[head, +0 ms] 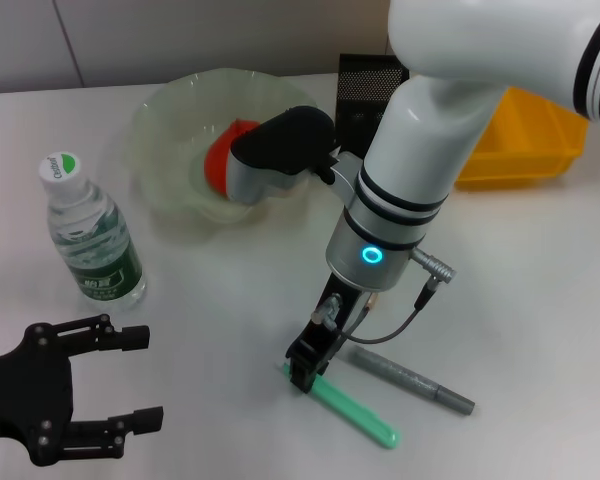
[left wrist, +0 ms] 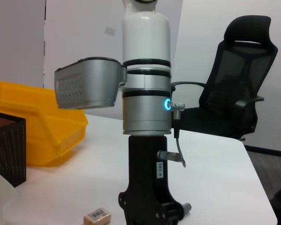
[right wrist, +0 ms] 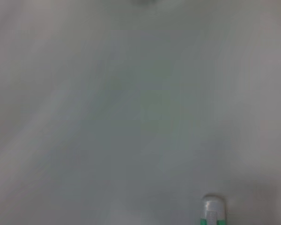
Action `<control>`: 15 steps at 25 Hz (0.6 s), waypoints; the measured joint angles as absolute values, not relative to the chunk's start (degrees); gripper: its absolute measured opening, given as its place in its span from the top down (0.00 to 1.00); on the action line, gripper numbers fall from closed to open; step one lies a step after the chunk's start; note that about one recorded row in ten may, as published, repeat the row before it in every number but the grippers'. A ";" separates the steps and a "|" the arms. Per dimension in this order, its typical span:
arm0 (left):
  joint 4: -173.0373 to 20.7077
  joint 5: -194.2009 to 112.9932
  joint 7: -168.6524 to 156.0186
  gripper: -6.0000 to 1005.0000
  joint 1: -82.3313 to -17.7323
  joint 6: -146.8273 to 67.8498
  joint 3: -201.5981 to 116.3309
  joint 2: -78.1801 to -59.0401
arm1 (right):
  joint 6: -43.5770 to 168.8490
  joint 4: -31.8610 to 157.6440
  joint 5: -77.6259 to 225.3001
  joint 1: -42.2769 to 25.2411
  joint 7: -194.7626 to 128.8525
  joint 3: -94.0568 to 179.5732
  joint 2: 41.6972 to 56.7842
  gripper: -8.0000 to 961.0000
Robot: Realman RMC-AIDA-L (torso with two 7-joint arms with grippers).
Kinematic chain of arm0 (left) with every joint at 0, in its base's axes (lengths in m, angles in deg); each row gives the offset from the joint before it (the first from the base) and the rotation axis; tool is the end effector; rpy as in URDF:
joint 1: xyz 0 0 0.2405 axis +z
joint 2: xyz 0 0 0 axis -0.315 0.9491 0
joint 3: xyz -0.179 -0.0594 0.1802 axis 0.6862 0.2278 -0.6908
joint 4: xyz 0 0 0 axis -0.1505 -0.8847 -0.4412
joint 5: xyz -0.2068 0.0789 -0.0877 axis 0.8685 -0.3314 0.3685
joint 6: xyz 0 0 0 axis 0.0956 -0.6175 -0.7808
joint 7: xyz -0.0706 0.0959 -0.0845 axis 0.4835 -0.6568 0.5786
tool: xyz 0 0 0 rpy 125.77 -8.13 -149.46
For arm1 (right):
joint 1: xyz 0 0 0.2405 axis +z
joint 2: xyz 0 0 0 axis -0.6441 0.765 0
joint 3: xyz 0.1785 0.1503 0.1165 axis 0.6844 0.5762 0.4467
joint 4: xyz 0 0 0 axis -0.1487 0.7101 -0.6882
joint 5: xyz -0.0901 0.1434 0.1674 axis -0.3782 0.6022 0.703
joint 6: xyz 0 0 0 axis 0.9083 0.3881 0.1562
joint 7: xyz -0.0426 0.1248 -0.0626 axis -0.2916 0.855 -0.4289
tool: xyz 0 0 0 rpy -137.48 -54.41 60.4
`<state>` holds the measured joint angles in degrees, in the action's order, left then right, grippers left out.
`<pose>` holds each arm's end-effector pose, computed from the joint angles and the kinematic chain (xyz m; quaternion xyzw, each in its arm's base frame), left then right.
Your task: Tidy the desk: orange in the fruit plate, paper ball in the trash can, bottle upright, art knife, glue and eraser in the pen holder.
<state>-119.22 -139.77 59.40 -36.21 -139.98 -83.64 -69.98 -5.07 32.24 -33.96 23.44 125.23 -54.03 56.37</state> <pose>-0.3095 0.2696 0.0276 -0.9614 -0.0955 -0.2533 0.0494 0.1218 0.3749 -0.1432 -0.8853 0.3895 -0.2534 0.0197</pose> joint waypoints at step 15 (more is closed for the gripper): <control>-118.51 -139.46 59.36 0.20 -36.71 -138.70 -83.02 -70.37 | -18.79 0.25 -48.31 6.57 120.16 -28.80 55.59 0.82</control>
<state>-118.51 -139.46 59.36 -36.71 -138.70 -83.02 -70.37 -18.79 0.25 -48.31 6.57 120.16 -28.80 55.59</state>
